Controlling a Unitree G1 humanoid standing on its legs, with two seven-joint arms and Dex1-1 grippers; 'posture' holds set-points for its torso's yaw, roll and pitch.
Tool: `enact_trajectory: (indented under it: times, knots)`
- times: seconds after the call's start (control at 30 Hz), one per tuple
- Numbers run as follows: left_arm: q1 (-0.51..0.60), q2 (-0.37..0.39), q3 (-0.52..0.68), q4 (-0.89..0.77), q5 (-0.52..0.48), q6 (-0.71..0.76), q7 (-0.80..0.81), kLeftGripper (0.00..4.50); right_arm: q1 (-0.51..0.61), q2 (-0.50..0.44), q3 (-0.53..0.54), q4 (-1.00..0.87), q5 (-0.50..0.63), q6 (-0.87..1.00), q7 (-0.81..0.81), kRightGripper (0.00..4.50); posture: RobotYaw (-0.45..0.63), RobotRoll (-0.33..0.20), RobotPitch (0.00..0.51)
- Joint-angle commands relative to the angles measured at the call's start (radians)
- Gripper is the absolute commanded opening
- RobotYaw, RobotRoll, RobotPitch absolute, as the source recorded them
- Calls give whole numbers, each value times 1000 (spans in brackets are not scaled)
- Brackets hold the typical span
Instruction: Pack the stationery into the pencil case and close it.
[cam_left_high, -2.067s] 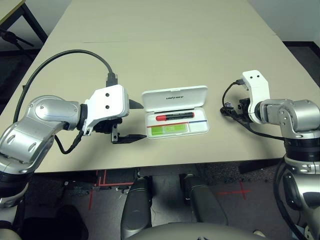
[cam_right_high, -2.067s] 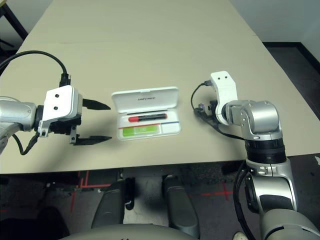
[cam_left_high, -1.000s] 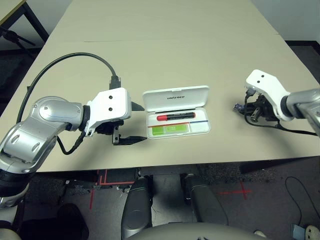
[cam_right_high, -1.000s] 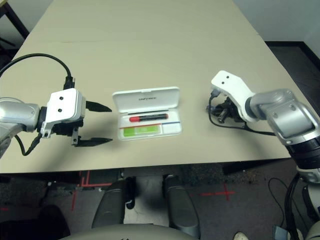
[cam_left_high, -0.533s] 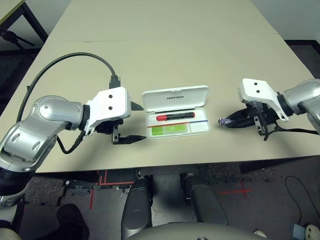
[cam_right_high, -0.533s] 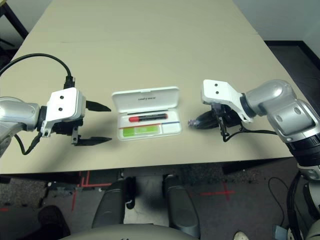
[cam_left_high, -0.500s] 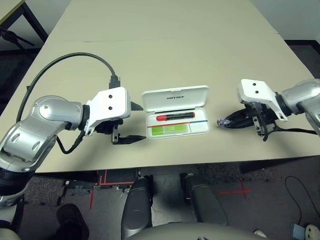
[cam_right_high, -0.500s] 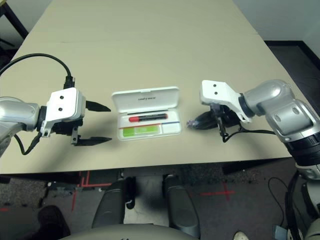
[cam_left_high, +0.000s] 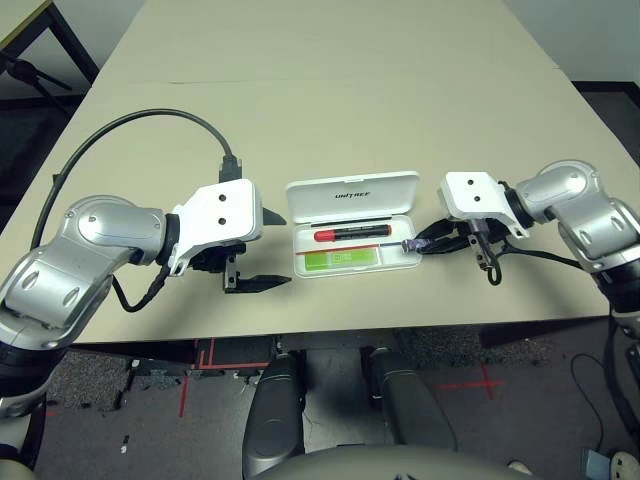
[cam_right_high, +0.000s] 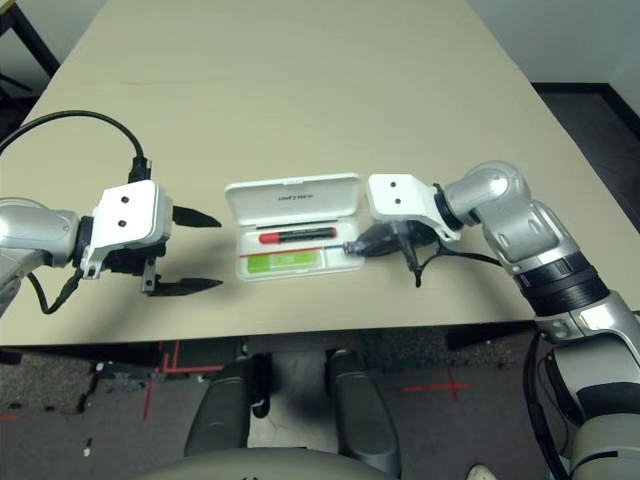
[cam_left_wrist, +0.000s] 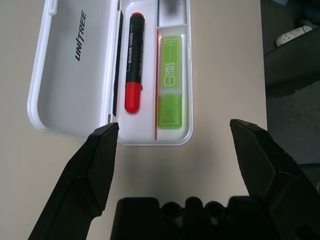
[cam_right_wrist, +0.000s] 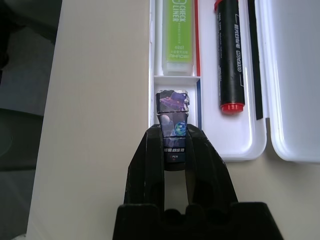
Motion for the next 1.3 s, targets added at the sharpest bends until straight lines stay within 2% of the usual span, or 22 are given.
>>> enact_trajectory:
  times: [0.03, 0.13, 0.33, 0.5, 0.67, 0.97, 1.13, 1.3]
  knots:
    - [4, 6, -2, -26, 0, 12, 5, 4500, -4, 18, 14, 18, -28, -32, -13, 307, 36, 0, 189]
    - [1, 6, -4, -28, 0, 17, 6, 4500, -2, 34, 18, 28, -40, -38, -26, 307, 38, 0, 190]
    - [1, 7, -3, -32, 0, 22, 11, 4500, 1, 53, 10, 49, -50, -63, -41, 2442, 40, 0, 189]
    - [0, 6, -3, -30, 1, 21, 13, 4500, 3, 61, -43, 36, 11, -6, -52, 4400, 38, 0, 185]
    - [2, 5, -3, -20, 4, 16, 13, 4500, -1, 15, -126, -14, 122, 146, -14, 4486, 36, 0, 181]
    - [15, 4, -3, -4, 11, 7, 12, 4500, 51, -186, -270, -50, 265, 391, 38, 4486, 20, 0, 179]
    - [13, 3, -7, 12, 15, -3, 6, 4500, 115, -273, -345, -50, 320, 428, 62, 4486, 7, 0, 182]
    - [10, 1, -11, 42, 23, -23, 0, 4500, 178, -309, -382, -46, 329, 419, 45, 4486, -4, 0, 183]
